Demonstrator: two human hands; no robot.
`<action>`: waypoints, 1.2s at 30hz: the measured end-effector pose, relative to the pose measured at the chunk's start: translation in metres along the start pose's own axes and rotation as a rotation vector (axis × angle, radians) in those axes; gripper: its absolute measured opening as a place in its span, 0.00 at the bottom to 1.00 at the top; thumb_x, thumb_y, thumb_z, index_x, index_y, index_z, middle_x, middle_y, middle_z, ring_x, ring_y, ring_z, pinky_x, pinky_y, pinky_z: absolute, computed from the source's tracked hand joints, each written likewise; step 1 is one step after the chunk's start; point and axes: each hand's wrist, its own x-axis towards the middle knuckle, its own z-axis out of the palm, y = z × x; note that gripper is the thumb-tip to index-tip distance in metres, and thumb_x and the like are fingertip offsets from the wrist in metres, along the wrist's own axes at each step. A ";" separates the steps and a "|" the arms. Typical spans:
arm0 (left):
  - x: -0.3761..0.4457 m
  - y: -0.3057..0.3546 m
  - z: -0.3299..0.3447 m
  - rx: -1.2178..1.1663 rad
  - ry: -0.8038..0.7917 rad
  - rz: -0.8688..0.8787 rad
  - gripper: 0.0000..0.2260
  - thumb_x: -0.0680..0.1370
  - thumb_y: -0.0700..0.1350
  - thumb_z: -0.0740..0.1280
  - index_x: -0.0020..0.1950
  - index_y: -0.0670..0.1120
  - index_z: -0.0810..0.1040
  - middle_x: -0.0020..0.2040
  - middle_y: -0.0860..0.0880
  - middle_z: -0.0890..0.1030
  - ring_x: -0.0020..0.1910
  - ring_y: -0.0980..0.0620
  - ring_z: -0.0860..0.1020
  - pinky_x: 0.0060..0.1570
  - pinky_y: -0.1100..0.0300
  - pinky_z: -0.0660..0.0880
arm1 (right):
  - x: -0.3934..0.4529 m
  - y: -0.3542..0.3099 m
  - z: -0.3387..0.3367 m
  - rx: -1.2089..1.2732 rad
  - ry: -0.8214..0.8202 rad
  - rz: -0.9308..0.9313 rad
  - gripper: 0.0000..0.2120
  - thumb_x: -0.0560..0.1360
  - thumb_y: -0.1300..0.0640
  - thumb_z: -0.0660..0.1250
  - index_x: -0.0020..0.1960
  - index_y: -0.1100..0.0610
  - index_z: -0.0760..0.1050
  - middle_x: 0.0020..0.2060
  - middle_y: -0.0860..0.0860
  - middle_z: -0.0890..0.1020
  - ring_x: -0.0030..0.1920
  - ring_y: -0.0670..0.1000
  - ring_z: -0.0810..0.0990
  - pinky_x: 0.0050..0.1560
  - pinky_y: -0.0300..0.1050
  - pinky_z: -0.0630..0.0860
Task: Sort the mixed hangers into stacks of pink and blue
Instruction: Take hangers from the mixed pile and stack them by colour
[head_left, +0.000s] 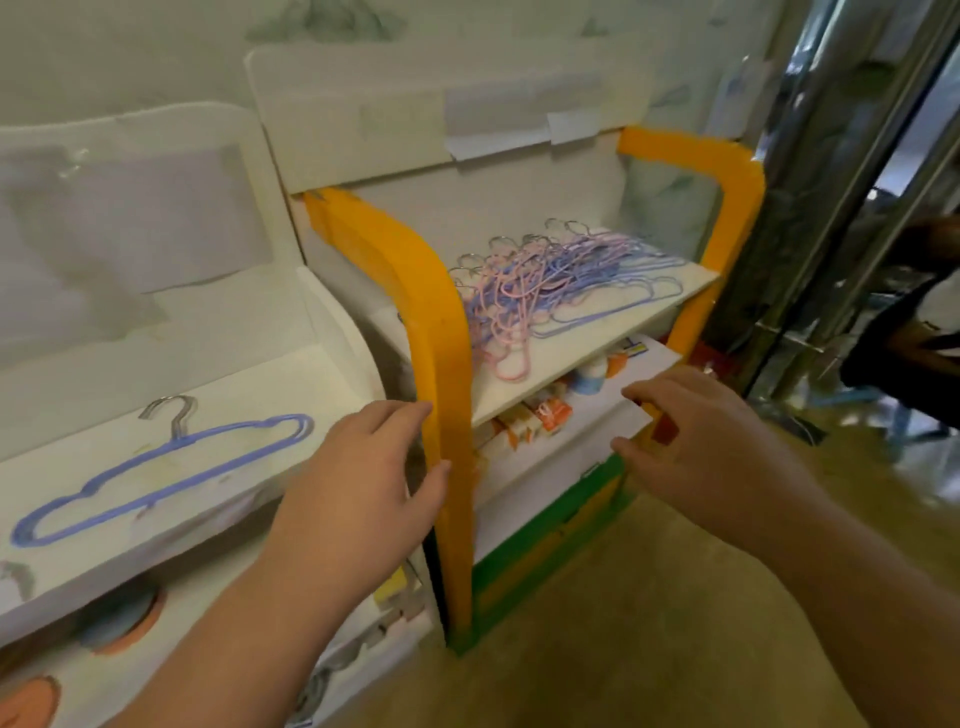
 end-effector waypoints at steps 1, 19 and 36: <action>0.009 0.012 0.007 0.004 -0.006 0.004 0.25 0.76 0.58 0.63 0.72 0.55 0.67 0.66 0.55 0.73 0.63 0.52 0.71 0.61 0.57 0.70 | 0.004 0.015 -0.003 0.001 -0.002 0.000 0.24 0.73 0.40 0.67 0.67 0.44 0.69 0.59 0.39 0.71 0.58 0.43 0.71 0.55 0.43 0.76; 0.168 0.148 0.114 0.039 -0.005 -0.146 0.27 0.76 0.60 0.63 0.74 0.58 0.62 0.70 0.58 0.69 0.66 0.57 0.68 0.61 0.61 0.69 | 0.140 0.223 -0.019 0.060 -0.129 -0.178 0.23 0.73 0.41 0.66 0.66 0.45 0.70 0.60 0.41 0.72 0.61 0.44 0.70 0.57 0.39 0.70; 0.386 0.074 0.203 0.060 -0.090 -0.138 0.29 0.68 0.59 0.64 0.68 0.52 0.72 0.62 0.49 0.76 0.61 0.45 0.75 0.60 0.53 0.72 | 0.347 0.275 0.043 0.113 -0.200 -0.191 0.23 0.71 0.42 0.69 0.63 0.49 0.74 0.57 0.46 0.77 0.58 0.49 0.75 0.58 0.44 0.73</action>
